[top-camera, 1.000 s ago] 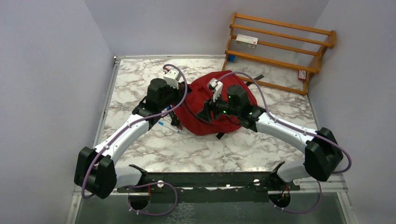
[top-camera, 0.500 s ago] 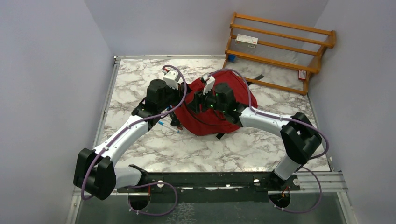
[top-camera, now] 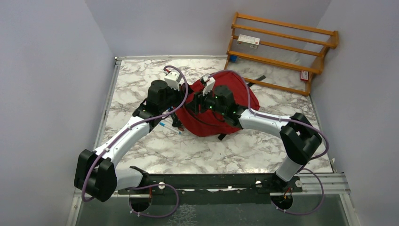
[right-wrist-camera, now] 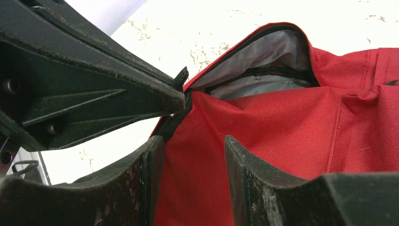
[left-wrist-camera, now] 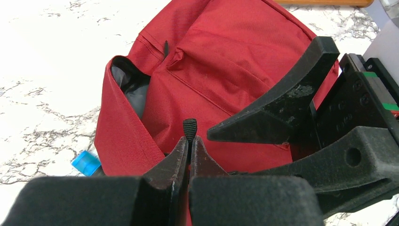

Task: Pack the student bag
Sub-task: Zip the student bag at the center of the board.

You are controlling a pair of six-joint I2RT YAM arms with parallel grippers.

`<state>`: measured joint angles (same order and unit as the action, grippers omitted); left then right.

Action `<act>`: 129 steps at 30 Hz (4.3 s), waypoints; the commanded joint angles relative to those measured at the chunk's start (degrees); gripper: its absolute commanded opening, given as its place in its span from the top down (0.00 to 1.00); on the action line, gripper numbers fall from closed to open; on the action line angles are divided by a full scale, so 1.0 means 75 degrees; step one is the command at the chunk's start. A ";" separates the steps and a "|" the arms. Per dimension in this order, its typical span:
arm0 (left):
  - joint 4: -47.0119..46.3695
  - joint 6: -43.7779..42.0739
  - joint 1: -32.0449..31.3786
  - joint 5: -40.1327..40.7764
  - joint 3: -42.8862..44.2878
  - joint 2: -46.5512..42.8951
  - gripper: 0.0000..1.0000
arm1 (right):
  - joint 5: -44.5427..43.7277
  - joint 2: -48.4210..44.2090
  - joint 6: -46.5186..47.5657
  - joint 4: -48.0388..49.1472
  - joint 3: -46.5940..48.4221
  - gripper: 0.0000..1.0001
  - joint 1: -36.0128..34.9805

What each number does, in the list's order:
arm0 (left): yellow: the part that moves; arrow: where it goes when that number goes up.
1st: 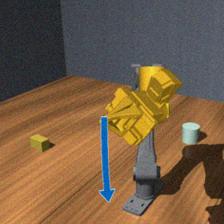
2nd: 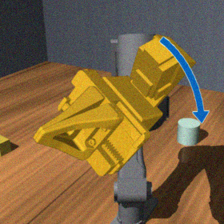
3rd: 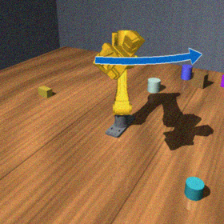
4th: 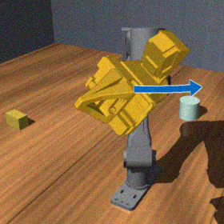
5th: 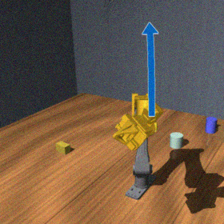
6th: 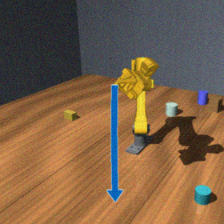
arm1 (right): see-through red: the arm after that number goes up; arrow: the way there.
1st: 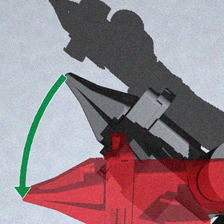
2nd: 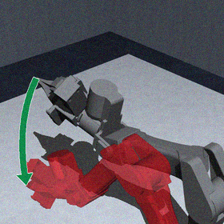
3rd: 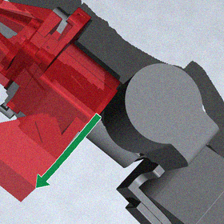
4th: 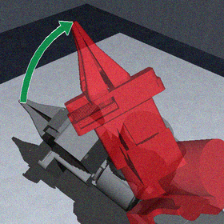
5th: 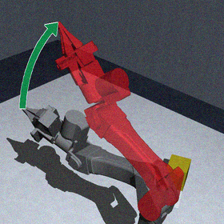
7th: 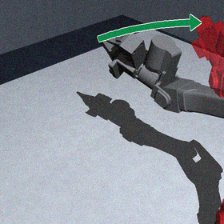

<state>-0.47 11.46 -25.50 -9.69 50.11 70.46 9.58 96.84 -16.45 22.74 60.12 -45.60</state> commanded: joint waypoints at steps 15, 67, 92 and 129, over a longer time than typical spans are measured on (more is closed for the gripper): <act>-0.0421 0.0095 -0.0004 -0.0257 0.0016 0.0136 1.00 | 0.0089 -0.0288 -0.0228 0.0167 0.0101 0.50 -0.0215; -0.0287 0.0387 0.0001 0.0528 -0.0009 0.0236 1.00 | 0.1880 -0.2593 0.2304 -0.5294 -0.0598 1.00 -0.0384; -0.0590 0.0457 -0.0022 -0.0416 -0.0045 0.0726 1.00 | 0.1687 -0.3467 0.1724 -0.5751 -0.0401 0.54 -0.0382; -0.0639 0.0645 -0.0178 -0.0723 0.0031 0.0967 1.00 | 0.0162 -0.0422 -0.0331 -0.2239 0.0156 0.59 -0.0445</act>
<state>-2.50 15.66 -26.26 -13.15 49.78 77.21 6.98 93.21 -20.08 3.97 63.02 -48.23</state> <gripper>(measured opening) 0.008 0.441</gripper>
